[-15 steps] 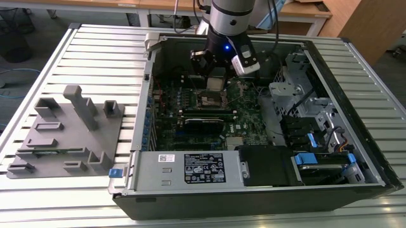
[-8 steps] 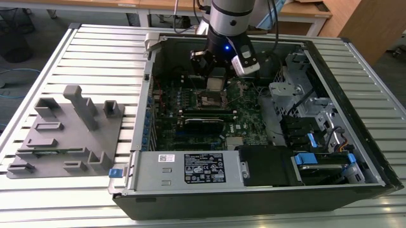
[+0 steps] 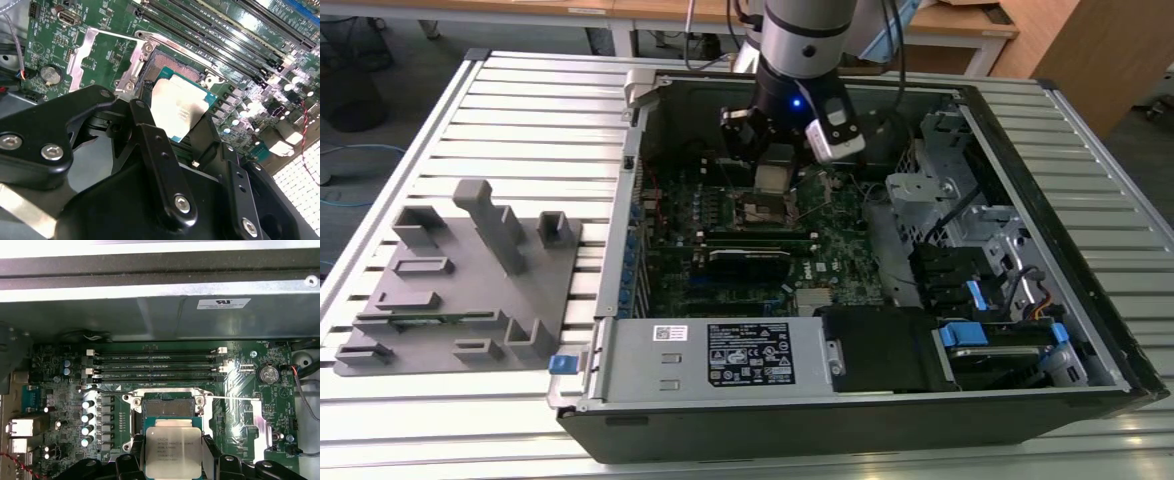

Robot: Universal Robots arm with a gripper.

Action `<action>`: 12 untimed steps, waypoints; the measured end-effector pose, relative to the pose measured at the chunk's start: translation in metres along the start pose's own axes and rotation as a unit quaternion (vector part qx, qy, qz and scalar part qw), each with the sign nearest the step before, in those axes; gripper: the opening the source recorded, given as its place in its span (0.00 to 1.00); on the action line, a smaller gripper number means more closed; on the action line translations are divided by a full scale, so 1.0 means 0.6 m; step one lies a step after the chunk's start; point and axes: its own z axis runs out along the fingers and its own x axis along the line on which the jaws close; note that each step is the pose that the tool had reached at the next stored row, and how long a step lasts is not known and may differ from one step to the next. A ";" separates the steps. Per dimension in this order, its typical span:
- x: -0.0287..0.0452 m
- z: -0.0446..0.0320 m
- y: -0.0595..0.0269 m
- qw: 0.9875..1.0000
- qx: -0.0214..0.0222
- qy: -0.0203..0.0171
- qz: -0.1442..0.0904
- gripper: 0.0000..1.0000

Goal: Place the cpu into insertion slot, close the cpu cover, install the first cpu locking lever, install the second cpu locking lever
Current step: 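Place the cpu into insertion slot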

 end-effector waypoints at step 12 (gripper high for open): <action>0.000 0.005 -0.001 0.999 0.000 -0.004 0.045 0.54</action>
